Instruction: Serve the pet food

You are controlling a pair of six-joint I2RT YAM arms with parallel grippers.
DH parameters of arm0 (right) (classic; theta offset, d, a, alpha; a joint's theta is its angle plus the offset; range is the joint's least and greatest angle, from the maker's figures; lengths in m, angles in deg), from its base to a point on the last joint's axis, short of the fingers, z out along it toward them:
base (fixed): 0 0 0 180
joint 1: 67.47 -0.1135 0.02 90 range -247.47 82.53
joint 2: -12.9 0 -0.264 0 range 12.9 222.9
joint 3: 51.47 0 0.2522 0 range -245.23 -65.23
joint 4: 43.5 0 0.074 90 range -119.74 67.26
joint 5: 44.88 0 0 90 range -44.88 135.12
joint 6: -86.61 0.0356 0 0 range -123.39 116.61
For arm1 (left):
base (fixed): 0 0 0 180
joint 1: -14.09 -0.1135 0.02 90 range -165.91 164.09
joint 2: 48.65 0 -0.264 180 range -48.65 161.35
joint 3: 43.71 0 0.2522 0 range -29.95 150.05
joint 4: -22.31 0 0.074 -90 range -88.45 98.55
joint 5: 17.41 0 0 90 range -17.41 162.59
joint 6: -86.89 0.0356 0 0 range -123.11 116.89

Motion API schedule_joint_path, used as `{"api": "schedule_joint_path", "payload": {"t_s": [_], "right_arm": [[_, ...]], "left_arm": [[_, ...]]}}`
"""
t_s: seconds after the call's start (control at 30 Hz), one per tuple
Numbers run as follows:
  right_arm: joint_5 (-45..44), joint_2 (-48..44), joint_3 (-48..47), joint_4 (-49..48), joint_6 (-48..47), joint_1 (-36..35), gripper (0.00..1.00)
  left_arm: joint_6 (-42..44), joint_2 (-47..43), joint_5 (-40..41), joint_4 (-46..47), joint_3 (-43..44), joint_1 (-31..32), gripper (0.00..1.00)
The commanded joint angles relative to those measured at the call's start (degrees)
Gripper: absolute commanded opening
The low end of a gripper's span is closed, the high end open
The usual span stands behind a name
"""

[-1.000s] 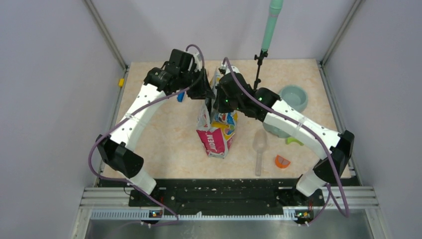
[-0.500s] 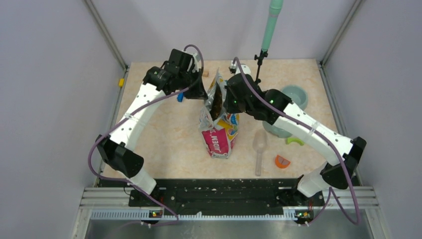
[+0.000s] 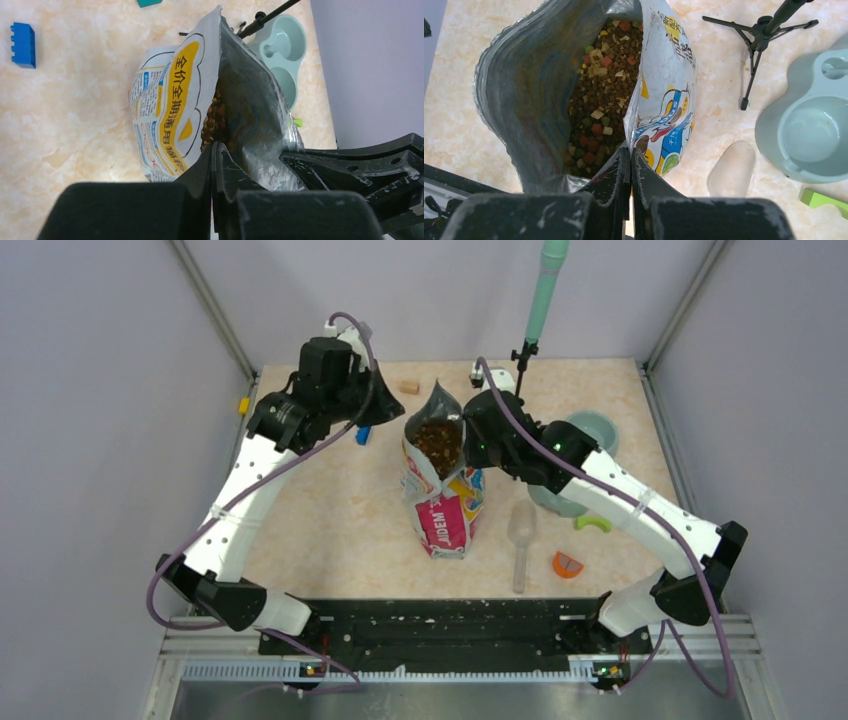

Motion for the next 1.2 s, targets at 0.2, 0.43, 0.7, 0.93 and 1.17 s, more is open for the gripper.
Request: {"api": "schedule_joint_path", "payload": {"t_s": [0.2, 0.43, 0.7, 0.93, 1.17], "right_arm": [[-3.4, -1.7, -3.6, -0.8, -2.2, -0.1, 0.00], [-5.0, 0.0, -4.8, 1.1, -1.5, -0.1, 0.30], [0.2, 3.9, -4.6, -0.2, 0.9, 2.7, 0.76], [2.5, 3.6, -4.2, -4.0, -0.3, 2.9, 0.80], [5.3, 8.7, -5.1, -5.6, -2.2, 3.4, 0.01]], "left_arm": [[3.8, 6.5, 2.3, -2.7, 6.2, 2.6, 0.93], [8.6, 10.5, 9.7, -7.4, 7.2, 5.4, 0.96], [12.3, 12.9, 14.9, -8.6, 7.3, 5.4, 0.85], [11.9, 10.8, 13.5, -6.6, 5.1, 5.3, 0.00], [9.6, 8.1, 11.3, -3.8, 5.6, 2.5, 0.00]]}}
